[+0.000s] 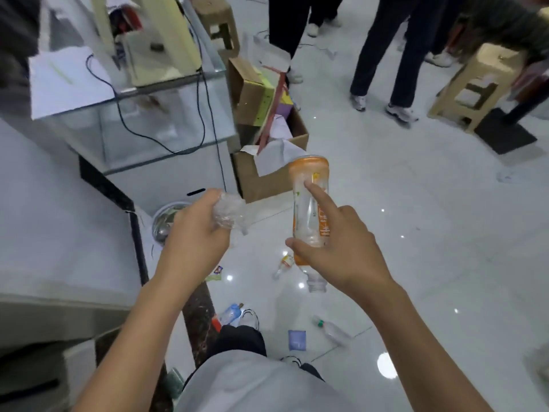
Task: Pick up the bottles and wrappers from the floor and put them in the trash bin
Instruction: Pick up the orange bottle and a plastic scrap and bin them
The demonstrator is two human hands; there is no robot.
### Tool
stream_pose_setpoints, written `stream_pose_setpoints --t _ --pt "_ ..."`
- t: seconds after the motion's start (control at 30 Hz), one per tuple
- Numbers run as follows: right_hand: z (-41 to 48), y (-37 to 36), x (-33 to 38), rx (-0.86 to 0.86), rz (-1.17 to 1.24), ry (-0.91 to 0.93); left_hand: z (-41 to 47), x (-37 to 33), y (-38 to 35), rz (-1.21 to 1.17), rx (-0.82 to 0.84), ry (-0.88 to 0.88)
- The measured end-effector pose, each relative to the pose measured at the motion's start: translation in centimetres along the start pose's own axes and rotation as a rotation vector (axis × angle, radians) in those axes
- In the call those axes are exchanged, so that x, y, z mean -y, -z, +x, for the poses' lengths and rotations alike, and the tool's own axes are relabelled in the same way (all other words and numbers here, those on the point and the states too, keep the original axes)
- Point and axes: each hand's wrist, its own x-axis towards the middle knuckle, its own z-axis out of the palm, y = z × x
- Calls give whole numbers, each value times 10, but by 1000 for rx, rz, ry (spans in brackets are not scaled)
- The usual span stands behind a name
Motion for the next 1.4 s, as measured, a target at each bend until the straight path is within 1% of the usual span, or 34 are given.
stream_pose_setpoints --t 0.13,0.3,0.47,0.6,0.83,1.0,1.13,1.4 --pt "37 -30 48 105 -79 121 4 45 41 23 -107 118" --pt "79 -74 110 225 -151 234 17 105 94 -5 -229 255" --pt "111 -112 161 282 -197 322 25 148 128 11 -298 359" --pt "138 -131 186 336 -218 398 34 172 142 -6 -335 423" --pt "203 -159 205 390 -228 464 62 197 151 -8 -368 505" --pt "256 -175 224 534 -259 530 101 201 146 34 -448 605" --pt "284 -186 239 600 -252 567 128 203 149 43 -434 637" --pt "298 -202 245 607 -241 477 150 228 167 -13 -355 661"
